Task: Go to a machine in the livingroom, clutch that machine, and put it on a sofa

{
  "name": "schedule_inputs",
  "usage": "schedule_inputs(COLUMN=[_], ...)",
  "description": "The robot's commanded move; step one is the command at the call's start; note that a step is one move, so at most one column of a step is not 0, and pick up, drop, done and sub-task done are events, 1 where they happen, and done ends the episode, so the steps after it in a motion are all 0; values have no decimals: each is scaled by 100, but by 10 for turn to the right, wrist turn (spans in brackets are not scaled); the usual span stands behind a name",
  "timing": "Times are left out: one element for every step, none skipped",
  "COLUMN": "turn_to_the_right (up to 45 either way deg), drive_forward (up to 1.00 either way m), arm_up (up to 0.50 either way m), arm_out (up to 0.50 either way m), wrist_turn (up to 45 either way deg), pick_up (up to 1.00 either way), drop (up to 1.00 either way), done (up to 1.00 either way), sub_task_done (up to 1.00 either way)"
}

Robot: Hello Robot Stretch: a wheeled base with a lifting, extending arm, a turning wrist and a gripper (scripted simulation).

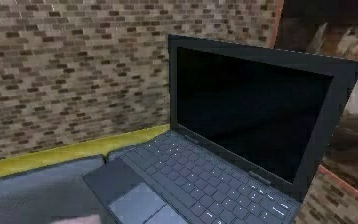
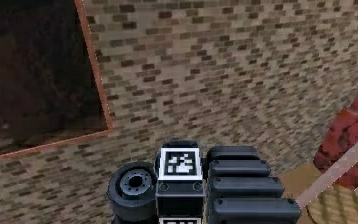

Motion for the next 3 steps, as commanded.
schedule_inputs(turn_to_the_right=[240,-180,120], drive_forward=[0,0,0], arm_up=[0,0,0], arm_out=[0,0,0], wrist_turn=[0,0,0], pick_up=[0,0,0], drop=[0,0,0], done=[0,0,0], sub_task_done=[0,0,0])
